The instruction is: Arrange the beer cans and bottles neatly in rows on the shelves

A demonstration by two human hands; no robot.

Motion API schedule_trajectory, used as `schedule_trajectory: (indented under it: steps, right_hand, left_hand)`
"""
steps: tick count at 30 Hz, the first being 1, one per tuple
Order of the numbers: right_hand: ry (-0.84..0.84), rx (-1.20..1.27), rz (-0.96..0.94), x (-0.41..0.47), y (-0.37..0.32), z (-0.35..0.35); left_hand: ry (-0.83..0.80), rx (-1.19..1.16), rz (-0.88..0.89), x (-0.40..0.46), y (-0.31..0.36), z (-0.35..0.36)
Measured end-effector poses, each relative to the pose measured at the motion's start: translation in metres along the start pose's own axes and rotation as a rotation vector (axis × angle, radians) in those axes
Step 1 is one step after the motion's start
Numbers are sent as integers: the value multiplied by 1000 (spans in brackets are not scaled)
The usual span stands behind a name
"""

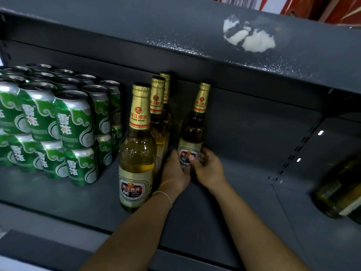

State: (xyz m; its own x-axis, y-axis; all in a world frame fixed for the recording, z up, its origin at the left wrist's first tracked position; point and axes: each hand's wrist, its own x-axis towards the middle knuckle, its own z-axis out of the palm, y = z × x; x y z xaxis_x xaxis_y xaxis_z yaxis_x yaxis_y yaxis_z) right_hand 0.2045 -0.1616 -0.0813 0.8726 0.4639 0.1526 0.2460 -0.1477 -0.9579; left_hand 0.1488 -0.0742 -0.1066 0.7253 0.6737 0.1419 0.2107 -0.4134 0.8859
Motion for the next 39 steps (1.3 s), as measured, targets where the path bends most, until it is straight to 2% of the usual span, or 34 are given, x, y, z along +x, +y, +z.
schedule_trajectory:
  steps: [5,7,9,11,14,19,23,26,31,36,39]
  right_hand:
    - [5,-15,-9,-8,-1,-7]
    - [53,-36,-4,-13,2,-16]
    - [115,-44,-3,-18,2,-31]
    - [177,-64,-26,-26,-2,-51]
    - [270,-85,-54,-39,-7,-88]
    - [431,-144,-94,-66,-12,-160]
    - [564,-197,-122,-90,-14,-223]
    - [666,-223,-122,-106,-14,-266]
    - [797,-339,-85,-121,-10,-327]
    - [705,-524,-20,-103,-5,-375]
    - [617,-503,-32,-79,-11,-389]
  left_hand:
    - [-24,75,-83,-7,9,-4]
    - [-74,237,-104,-18,16,-9]
    - [-96,473,-25,-36,26,-16]
    - [-82,553,77,-54,40,-23]
    - [-115,516,251,-65,66,-20]
    - [-195,264,502,-73,114,28]
    - [-421,197,603,-92,153,78]
    - [-546,167,626,-102,177,116]
    - [-576,72,597,-115,208,171]
    - [-575,42,543,-128,225,202]
    - [-577,74,529,-132,224,209]
